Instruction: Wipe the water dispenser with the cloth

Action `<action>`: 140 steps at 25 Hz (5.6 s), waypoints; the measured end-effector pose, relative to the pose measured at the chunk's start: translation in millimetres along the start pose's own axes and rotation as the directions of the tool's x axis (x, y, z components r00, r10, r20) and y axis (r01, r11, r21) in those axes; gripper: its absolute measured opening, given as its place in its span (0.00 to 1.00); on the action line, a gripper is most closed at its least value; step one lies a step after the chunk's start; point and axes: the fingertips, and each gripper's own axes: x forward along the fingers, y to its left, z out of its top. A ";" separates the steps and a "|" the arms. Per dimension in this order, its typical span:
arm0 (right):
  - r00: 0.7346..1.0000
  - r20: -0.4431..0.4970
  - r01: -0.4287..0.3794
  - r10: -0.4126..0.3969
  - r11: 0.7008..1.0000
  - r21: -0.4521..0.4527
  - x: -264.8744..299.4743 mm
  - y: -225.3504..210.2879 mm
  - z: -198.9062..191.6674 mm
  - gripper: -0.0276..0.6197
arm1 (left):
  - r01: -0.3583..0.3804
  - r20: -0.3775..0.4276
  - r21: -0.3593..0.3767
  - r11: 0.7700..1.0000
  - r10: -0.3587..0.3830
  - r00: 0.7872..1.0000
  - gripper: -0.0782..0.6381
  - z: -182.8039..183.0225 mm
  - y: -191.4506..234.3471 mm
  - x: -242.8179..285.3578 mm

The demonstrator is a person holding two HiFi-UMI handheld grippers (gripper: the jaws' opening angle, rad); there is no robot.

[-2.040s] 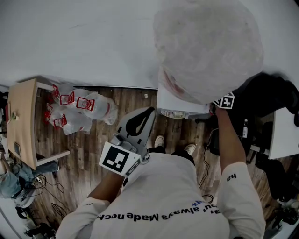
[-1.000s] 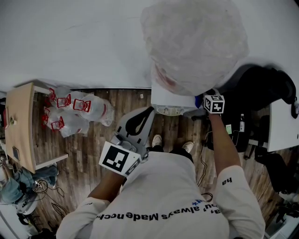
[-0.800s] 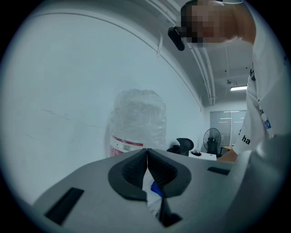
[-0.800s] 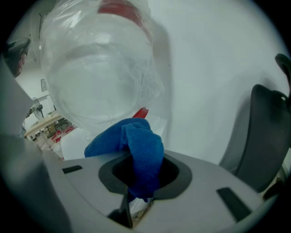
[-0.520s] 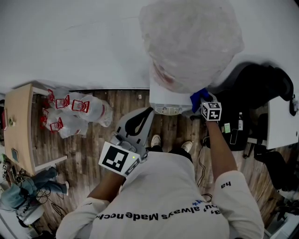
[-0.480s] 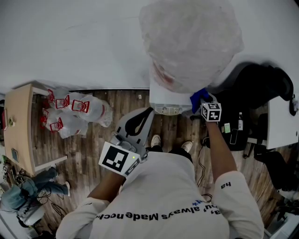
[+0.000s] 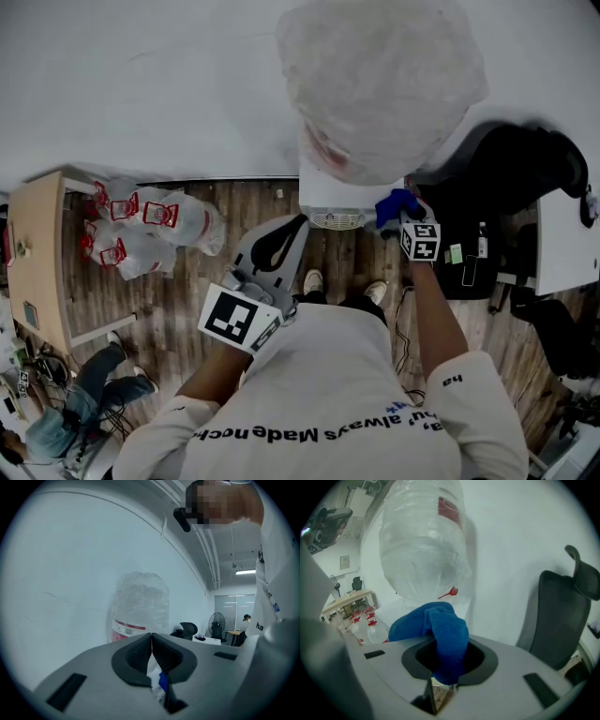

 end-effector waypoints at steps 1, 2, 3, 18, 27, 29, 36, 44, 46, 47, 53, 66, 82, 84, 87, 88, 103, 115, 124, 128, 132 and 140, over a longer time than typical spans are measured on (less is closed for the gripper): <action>1.000 0.003 0.009 -0.009 1.000 0.000 -2.3 0.4 -1.9 0.17 | 0.000 0.001 0.001 1.000 0.000 1.000 0.14 0.2 0.3 0.0; 1.000 0.005 0.017 -0.017 1.000 0.005 -4.2 0.7 -3.7 0.17 | 0.000 0.002 0.001 1.000 0.000 1.000 0.14 0.7 0.8 -0.1; 1.000 0.005 0.025 -0.025 1.000 0.013 -5.4 0.8 -5.1 0.17 | -0.001 0.004 0.002 1.000 0.001 1.000 0.14 1.4 1.5 -0.3; 0.981 0.178 -0.133 0.078 0.937 0.322 -54.2 109.3 61.6 0.18 | -0.034 0.018 0.001 0.999 0.034 0.999 0.14 5.3 14.1 -15.7; 0.951 0.158 -0.308 0.267 0.871 0.383 -21.3 215.8 62.1 0.18 | -0.043 0.023 -0.004 0.999 0.043 0.999 0.14 4.2 15.2 -25.6; 0.943 0.140 -0.332 0.302 0.871 0.361 -11.8 234.7 60.7 0.18 | -0.050 0.022 -0.005 0.999 0.050 0.998 0.14 3.4 17.5 -29.9; 0.933 0.062 -0.351 0.356 0.855 0.382 23.9 271.8 39.4 0.18 | -0.079 0.019 -0.009 0.997 0.079 0.997 0.14 2.4 26.4 -39.9; 0.954 -0.005 -0.270 0.300 0.863 0.426 47.2 263.5 13.8 0.18 | -0.102 0.015 -0.011 0.995 0.102 0.995 0.14 0.6 33.1 -49.9; 0.956 -0.008 -0.264 0.295 0.868 0.420 49.0 259.7 13.1 0.18 | -0.101 0.013 -0.011 0.995 0.101 0.995 0.14 0.5 32.8 -49.4; 0.956 -0.008 -0.265 0.294 0.871 0.414 49.0 259.2 13.3 0.18 | -0.099 0.013 -0.010 0.995 0.100 0.995 0.14 0.6 32.5 -49.2; 0.960 -0.011 -0.251 0.280 0.877 0.410 48.8 256.8 11.7 0.18 | -0.089 0.015 -0.001 0.996 0.089 0.996 0.14 3.2 30.7 -46.6; 0.969 -0.048 -0.206 0.242 0.902 0.380 44.7 231.5 -0.1 0.18 | -0.077 0.020 0.010 0.997 0.076 0.997 0.14 8.8 26.6 -39.5; 0.984 -0.068 -0.116 0.162 0.888 0.445 32.8 173.0 -22.0 0.18 | -0.050 0.014 0.011 0.999 0.050 0.999 0.14 5.0 7.1 -18.5; 0.986 -0.067 -0.107 0.155 0.884 0.455 30.5 166.6 -24.0 0.18 | -0.048 0.014 0.011 0.999 0.048 0.999 0.14 5.0 4.0 -16.1; 0.988 -0.069 -0.094 0.140 0.883 0.459 27.4 156.1 -26.9 0.18 | -0.045 0.013 0.013 0.999 0.045 0.999 0.14 5.5 0.1 -12.4; 0.988 -0.069 -0.088 0.135 0.883 0.461 26.5 152.5 -27.8 0.18 | -0.044 0.014 0.013 0.999 0.044 0.999 0.14 5.7 -1.1 -11.2; 0.992 -0.108 -0.009 0.069 0.877 0.481 12.7 101.7 -45.1 0.18 | -0.035 0.019 0.015 0.999 0.035 0.999 0.14 5.6 -26.4 9.7; 0.991 -0.130 0.049 0.020 0.860 0.508 1.9 55.2 -59.5 0.18 | -0.037 0.027 0.011 0.999 0.037 0.999 0.14 4.9 -44.8 24.0; 0.989 -0.145 0.107 -0.036 0.851 0.515 -16.1 19.9 -56.3 0.18 | -0.042 0.033 0.009 0.999 0.042 0.999 0.14 3.4 -61.5 33.5; 0.988 -0.145 0.122 -0.052 0.841 0.527 -18.0 4.3 -57.7 0.18 | -0.045 0.031 0.007 0.999 0.045 0.999 0.14 2.0 -65.5 36.7; 0.984 -0.152 0.158 -0.088 0.821 0.548 -25.5 -8.1 -64.6 0.18 | -0.048 0.037 0.005 0.999 0.048 0.998 0.14 3.4 -66.4 35.7; 0.977 -0.114 0.214 -0.181 0.800 0.561 -43.5 -9.1 -69.9 0.18 | -0.076 0.036 0.006 0.997 0.076 0.996 0.14 4.4 -52.0 28.6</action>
